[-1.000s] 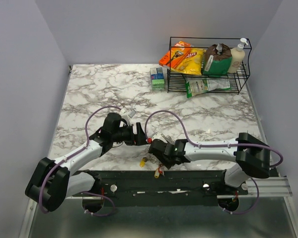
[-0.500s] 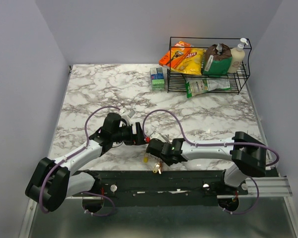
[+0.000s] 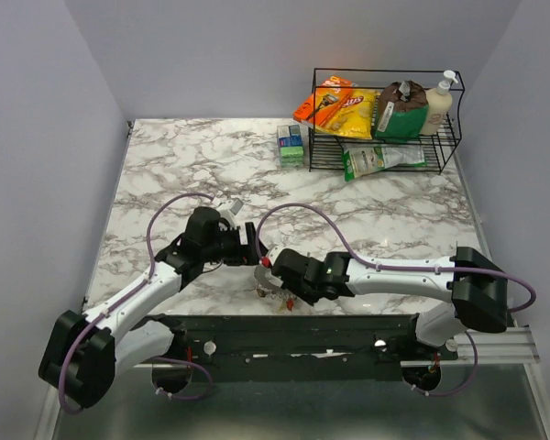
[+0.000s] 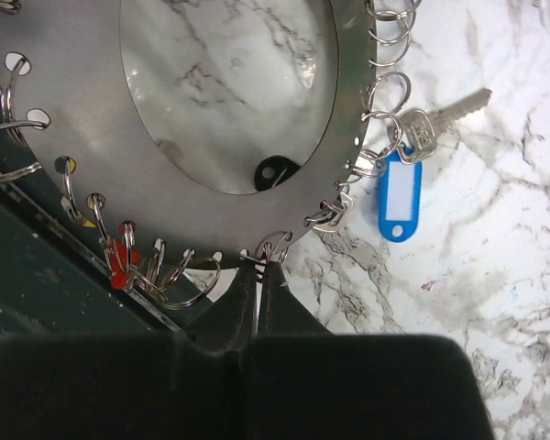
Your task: Put the keys on the keyring
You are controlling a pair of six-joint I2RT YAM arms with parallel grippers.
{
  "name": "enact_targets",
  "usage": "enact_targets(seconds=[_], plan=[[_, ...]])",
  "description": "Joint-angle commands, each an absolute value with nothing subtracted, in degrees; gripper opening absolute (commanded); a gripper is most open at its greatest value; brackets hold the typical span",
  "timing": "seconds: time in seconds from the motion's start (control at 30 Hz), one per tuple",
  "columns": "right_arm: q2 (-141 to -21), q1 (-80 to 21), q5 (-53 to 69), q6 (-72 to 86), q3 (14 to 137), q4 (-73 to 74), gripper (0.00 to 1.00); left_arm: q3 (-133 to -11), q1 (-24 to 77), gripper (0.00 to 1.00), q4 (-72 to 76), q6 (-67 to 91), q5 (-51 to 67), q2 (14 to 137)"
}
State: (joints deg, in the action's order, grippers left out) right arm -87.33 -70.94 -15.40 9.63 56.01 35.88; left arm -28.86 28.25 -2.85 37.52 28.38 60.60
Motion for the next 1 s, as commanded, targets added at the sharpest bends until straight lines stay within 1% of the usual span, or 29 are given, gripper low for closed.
enact_targets(seconds=[0.0,0.1,0.23,0.47,0.57,0.77,0.97], plan=[[-87.1,-71.37,-8.1,3.61,57.39,34.63,0.0,-33.04,28.39,0.9,-15.81,35.86,12.77,55.47],[-84.56,-71.37,-5.9,2.12,57.57,33.31,0.0,-33.84,28.39,0.9,-18.54,35.42,9.24,50.99],[-82.36,-71.1,-5.27,1.41,59.85,33.4,0.0,-34.28,28.39,0.92,-18.99,34.89,9.84,47.9],[-81.65,-70.14,-4.4,0.53,65.12,37.26,0.01,-34.89,28.39,0.92,-19.6,34.54,11.25,49.13],[-81.91,-67.95,-1.68,-1.67,66.27,38.49,0.0,-35.24,28.39,0.92,-19.6,34.19,11.42,49.04],[-82.53,-64.34,-1.15,-3.16,66.97,37.27,0.0,-35.6,28.48,0.92,-18.46,33.66,13.7,51.15],[-83.49,-60.74,6.93,-4.83,69.78,37.09,0.0,-34.55,28.48,0.89,-14.43,33.75,20.29,54.4]])
